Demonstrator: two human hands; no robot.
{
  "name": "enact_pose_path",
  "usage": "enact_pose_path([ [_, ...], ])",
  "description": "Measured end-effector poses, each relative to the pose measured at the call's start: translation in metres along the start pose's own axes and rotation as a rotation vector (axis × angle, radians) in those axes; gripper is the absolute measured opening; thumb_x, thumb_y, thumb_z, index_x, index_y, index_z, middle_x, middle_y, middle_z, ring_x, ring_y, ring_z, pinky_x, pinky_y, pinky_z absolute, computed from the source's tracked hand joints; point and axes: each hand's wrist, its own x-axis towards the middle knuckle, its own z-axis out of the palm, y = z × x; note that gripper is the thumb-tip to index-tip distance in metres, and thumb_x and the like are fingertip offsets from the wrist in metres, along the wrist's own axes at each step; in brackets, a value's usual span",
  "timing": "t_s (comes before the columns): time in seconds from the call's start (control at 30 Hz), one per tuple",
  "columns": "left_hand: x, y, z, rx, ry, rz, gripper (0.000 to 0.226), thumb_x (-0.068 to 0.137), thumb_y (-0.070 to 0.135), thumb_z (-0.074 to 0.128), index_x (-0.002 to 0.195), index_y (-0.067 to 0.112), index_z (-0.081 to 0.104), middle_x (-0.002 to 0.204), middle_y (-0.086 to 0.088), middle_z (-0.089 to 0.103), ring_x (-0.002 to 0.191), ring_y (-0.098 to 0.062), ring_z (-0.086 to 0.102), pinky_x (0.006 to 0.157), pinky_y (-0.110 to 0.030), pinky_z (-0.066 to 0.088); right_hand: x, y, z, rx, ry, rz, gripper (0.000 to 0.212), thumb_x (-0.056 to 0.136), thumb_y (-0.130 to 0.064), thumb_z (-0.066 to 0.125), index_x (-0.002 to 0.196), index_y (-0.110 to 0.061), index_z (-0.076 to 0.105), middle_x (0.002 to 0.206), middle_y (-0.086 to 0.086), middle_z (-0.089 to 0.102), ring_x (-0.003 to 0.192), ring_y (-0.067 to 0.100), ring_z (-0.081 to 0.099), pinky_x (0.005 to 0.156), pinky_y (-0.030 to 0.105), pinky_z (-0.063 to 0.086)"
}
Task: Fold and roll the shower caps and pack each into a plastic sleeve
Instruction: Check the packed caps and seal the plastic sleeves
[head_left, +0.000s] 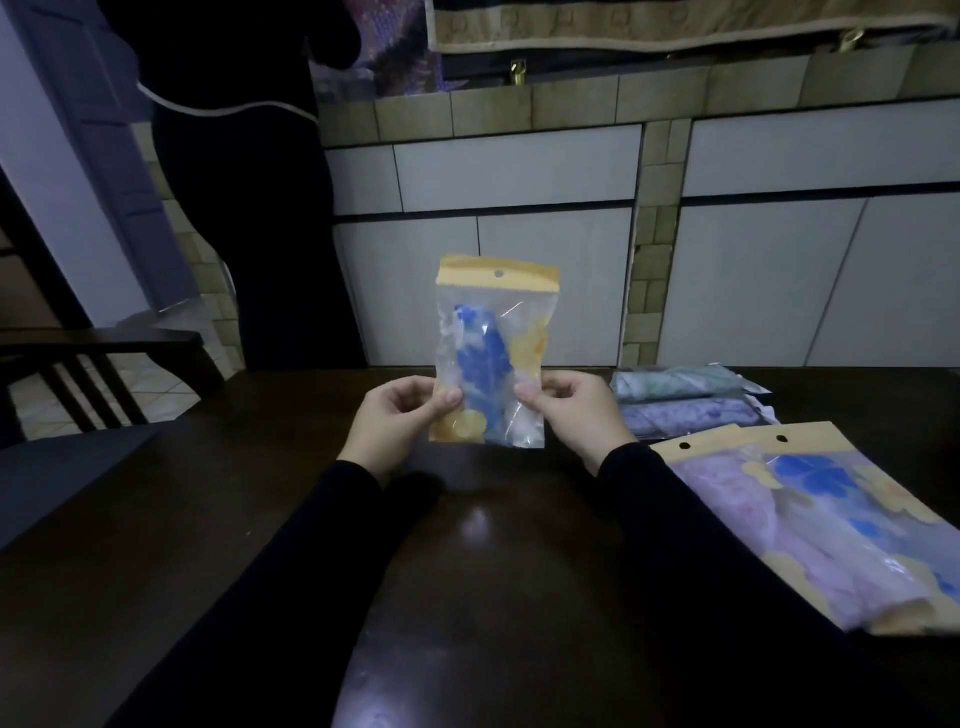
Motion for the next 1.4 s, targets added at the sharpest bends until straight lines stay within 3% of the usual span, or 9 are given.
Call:
enact_pose_path([
  [0.17, -0.005, 0.000, 0.001, 0.076, 0.021, -0.066, 0.033, 0.063, 0.036, 0.079, 0.081, 0.009, 0.071, 0.081, -0.008, 0.074, 0.073, -0.014, 0.068, 0.072, -0.029, 0.054, 0.000, 0.005, -0.003, -0.144, 0.077, 0.062, 0.017, 0.072, -0.037, 0.080, 0.065, -0.025, 0.072, 0.076, -0.006, 0.074, 0.082, 0.019, 0.070, 0.088, 0.047, 0.053],
  [0.33, -0.028, 0.008, 0.006, 0.052, 0.041, -0.095, 0.034, 0.069, 0.033, 0.078, 0.091, 0.008, 0.072, 0.083, -0.006, 0.075, 0.077, -0.015, 0.070, 0.064, -0.025, 0.054, -0.025, -0.007, -0.008, -0.363, 0.123, 0.003, 0.024, 0.075, -0.053, 0.072, 0.073, -0.029, 0.069, 0.078, -0.012, 0.071, 0.084, 0.014, 0.066, 0.092, 0.048, 0.047],
  [0.5, -0.062, 0.027, 0.030, 0.060, -0.022, -0.138, 0.037, 0.082, 0.012, 0.074, 0.116, 0.016, 0.060, 0.070, 0.001, 0.067, 0.046, -0.002, 0.056, 0.046, -0.018, 0.045, -0.064, -0.022, -0.043, -0.514, 0.032, 0.010, 0.035, 0.088, -0.047, 0.061, 0.089, -0.014, 0.071, 0.089, 0.002, 0.073, 0.091, 0.020, 0.064, 0.094, 0.043, 0.046],
  [0.67, -0.093, 0.037, 0.063, 0.049, -0.167, -0.199, 0.057, 0.077, 0.008, 0.079, 0.124, 0.029, 0.055, 0.078, -0.008, 0.060, 0.050, -0.013, 0.053, 0.043, -0.022, 0.043, -0.098, -0.027, -0.093, -0.758, -0.048, 0.083, 0.040, 0.085, -0.049, 0.063, 0.075, -0.010, 0.069, 0.069, 0.009, 0.064, 0.070, 0.019, 0.058, 0.069, 0.031, 0.041],
  [0.8, -0.105, 0.037, 0.079, 0.297, -0.343, -0.180, 0.057, 0.074, 0.022, 0.082, 0.125, 0.033, 0.057, 0.067, -0.001, 0.063, 0.050, -0.012, 0.053, 0.052, -0.019, 0.043, -0.119, -0.030, -0.121, -0.877, -0.066, 0.133, 0.034, 0.081, -0.049, 0.067, 0.068, -0.018, 0.067, 0.065, -0.007, 0.061, 0.074, 0.013, 0.058, 0.076, 0.033, 0.044],
  [0.97, -0.107, 0.036, 0.093, 0.643, -0.457, -0.097, 0.054, 0.074, 0.044, 0.079, 0.124, 0.039, 0.059, 0.074, 0.010, 0.063, 0.061, 0.005, 0.057, 0.068, -0.015, 0.044, -0.130, -0.029, -0.134, -1.003, -0.082, 0.180, 0.032, 0.075, -0.052, 0.074, 0.083, -0.021, 0.072, 0.082, -0.004, 0.068, 0.080, 0.011, 0.060, 0.078, 0.032, 0.053],
  [1.1, -0.099, 0.038, 0.100, 0.764, -0.538, -0.042, 0.055, 0.076, 0.055, 0.072, 0.127, 0.044, 0.055, 0.071, 0.009, 0.062, 0.063, -0.003, 0.056, 0.065, -0.019, 0.044, -0.127, -0.034, -0.138, -1.210, -0.057, 0.150, 0.037, 0.079, -0.057, 0.066, 0.086, -0.021, 0.068, 0.085, -0.003, 0.066, 0.085, 0.016, 0.060, 0.085, 0.036, 0.048],
  [1.23, -0.082, 0.038, 0.093, 0.674, -0.322, 0.013, 0.035, 0.073, 0.067, 0.064, 0.099, 0.043, 0.069, 0.084, 0.001, 0.071, 0.077, -0.016, 0.066, 0.071, -0.036, 0.056, -0.109, -0.043, -0.143, -1.200, 0.076, 0.006, 0.034, 0.082, -0.061, 0.059, 0.087, -0.029, 0.066, 0.089, -0.009, 0.063, 0.089, 0.013, 0.056, 0.089, 0.036, 0.037],
  [1.4, -0.048, 0.020, 0.095, 0.596, -0.074, 0.137, 0.006, 0.088, 0.040, 0.066, 0.086, 0.035, 0.068, 0.077, 0.011, 0.066, 0.071, -0.003, 0.057, 0.067, -0.022, 0.045, -0.062, -0.034, -0.131, -1.105, 0.106, -0.110, 0.024, 0.082, -0.054, 0.060, 0.090, -0.033, 0.066, 0.089, -0.011, 0.065, 0.092, 0.014, 0.056, 0.083, 0.034, 0.030],
])
